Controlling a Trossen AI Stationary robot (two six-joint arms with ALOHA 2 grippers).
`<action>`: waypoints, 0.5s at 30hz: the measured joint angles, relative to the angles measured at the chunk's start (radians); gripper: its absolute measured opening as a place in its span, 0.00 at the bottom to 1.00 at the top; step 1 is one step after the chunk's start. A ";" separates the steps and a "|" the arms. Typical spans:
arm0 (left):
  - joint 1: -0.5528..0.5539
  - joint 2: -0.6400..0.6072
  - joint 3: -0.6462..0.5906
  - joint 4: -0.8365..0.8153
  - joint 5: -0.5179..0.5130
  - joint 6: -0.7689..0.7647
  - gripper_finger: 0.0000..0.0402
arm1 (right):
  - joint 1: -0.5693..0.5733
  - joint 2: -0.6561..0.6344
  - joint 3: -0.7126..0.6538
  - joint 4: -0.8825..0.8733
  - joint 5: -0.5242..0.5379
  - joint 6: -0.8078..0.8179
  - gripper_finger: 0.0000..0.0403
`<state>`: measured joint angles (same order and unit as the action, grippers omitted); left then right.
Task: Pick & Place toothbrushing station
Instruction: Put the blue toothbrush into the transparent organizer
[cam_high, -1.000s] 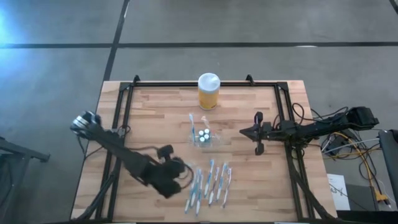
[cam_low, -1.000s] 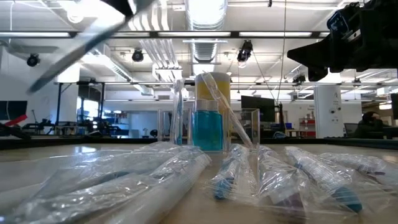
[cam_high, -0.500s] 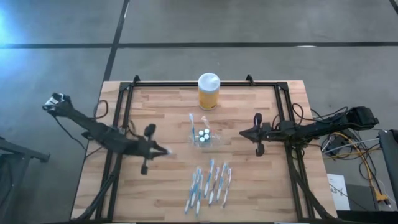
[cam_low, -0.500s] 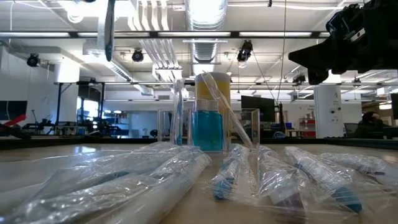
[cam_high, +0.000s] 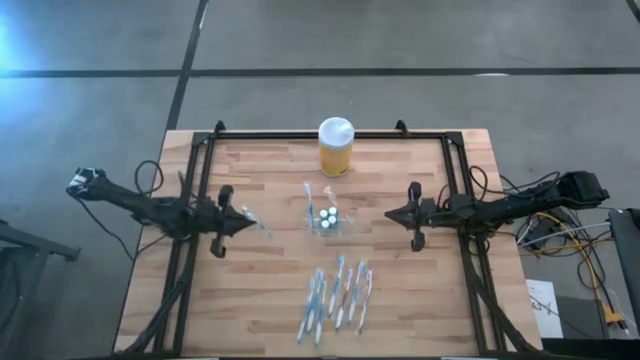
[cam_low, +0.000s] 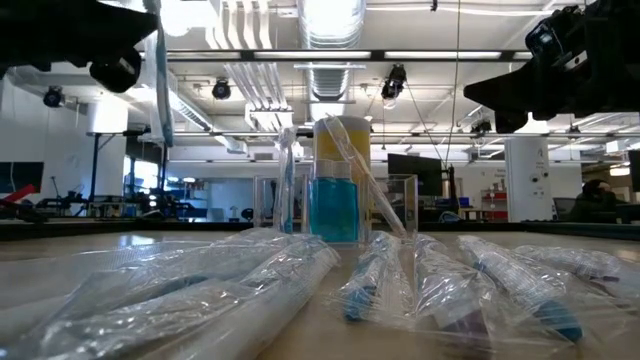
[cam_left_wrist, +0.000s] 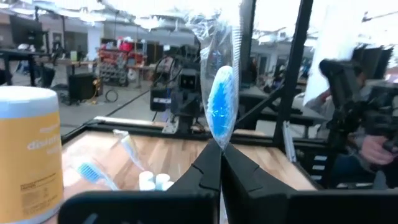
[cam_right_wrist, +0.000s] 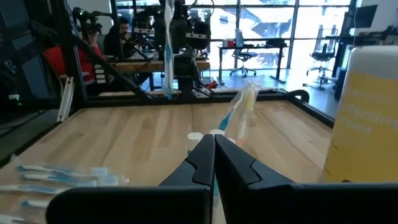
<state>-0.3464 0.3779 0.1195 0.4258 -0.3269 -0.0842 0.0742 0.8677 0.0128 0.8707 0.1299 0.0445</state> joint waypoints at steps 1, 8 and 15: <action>0.015 -0.015 -0.013 0.000 0.022 0.002 0.00 | 0.000 0.000 0.000 0.000 0.000 -0.009 0.02; 0.139 -0.029 -0.055 0.068 0.052 -0.067 0.00 | -0.001 -0.001 0.000 0.048 0.001 -0.070 0.02; 0.238 0.097 -0.057 0.237 0.261 -0.116 0.00 | -0.001 -0.001 0.000 0.106 0.002 -0.131 0.02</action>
<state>-0.1082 0.4747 0.0629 0.6624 -0.0661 -0.2003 0.0734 0.8665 0.0128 0.9763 0.1322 -0.0864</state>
